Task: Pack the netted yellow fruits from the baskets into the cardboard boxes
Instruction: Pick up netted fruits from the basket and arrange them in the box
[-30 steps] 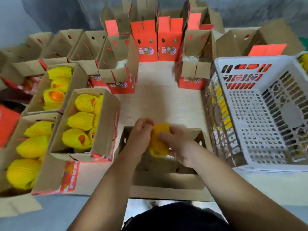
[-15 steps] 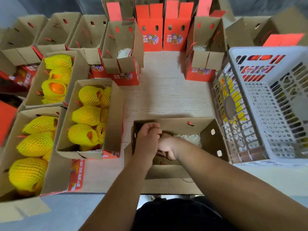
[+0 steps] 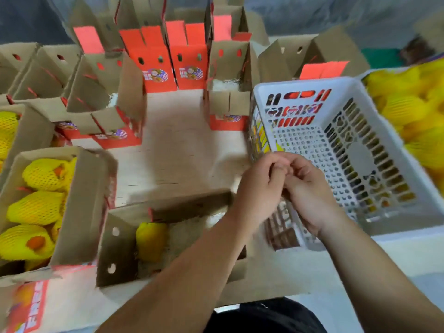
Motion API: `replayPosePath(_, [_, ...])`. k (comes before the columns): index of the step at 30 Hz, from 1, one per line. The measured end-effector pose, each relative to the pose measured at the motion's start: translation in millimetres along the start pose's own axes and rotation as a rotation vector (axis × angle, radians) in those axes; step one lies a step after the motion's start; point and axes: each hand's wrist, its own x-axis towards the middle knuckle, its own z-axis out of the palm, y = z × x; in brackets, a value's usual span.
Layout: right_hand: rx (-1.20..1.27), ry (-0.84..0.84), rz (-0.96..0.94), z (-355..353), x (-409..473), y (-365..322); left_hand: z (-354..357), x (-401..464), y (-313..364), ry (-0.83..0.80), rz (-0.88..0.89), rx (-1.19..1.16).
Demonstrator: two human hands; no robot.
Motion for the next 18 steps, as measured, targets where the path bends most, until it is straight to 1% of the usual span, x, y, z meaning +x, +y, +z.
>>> replayPosePath(2, [-0.117, 0.057, 0.005, -29.5, 27.6, 7.9, 26.6, 29.1, 0.9, -0.019, 0.09, 0.223])
replayPosePath(4, [-0.186, 0.065, 0.043, -51.6, 59.2, 23.8, 46.3, 53.5, -5.3, -0.066, 0.16, 0.549])
replayPosePath(6, [-0.339, 0.065, 0.003, -67.9, 92.9, 42.5, 62.9, 70.1, -13.8, -0.098, 0.128, 0.932])
replayPosePath(7, [-0.414, 0.033, -0.042, -72.8, 110.3, 53.1, 70.3, 75.2, -18.1, -0.075, 0.086, 1.037])
replayPosePath(9, [-0.578, -0.094, -0.137, -77.4, 145.9, 74.9, 81.5, 80.0, -22.1, 0.004, 0.024, 1.132])
replayPosePath(10, [-0.722, -0.186, -0.143, -76.8, 163.3, 87.4, 85.0, 80.7, -22.4, 0.043, 0.022, 1.171])
replayPosePath(12, [-1.08, -0.363, -0.067, -69.4, 193.3, 109.2, 87.3, 81.2, -20.4, 0.11, 0.024, 1.227])
replayPosePath(13, [-1.146, -0.415, -0.078, -63.6, 202.6, 118.4, 87.4, 81.2, -18.9, 0.12, 0.008, 1.248])
replayPosePath(14, [-1.192, -0.462, -0.15, -57.7, 208.5, 126.4, 87.6, 81.8, -17.7, 0.111, -0.014, 1.273])
replayPosePath(16, [-1.333, -0.51, -0.368, -47.1, 202.1, 139.1, 88.9, 82.8, -19.9, 0.063, -0.053, 1.329])
replayPosePath(17, [-1.377, -0.497, -0.433, -43.8, 193.3, 145.2, 89.4, 84.3, -21.8, 0.047, -0.071, 1.34])
replayPosePath(18, [-1.372, -0.458, -0.454, -42.8, 184.0, 150.1, 89.5, 86.5, -23.2, 0.041, -0.086, 1.339])
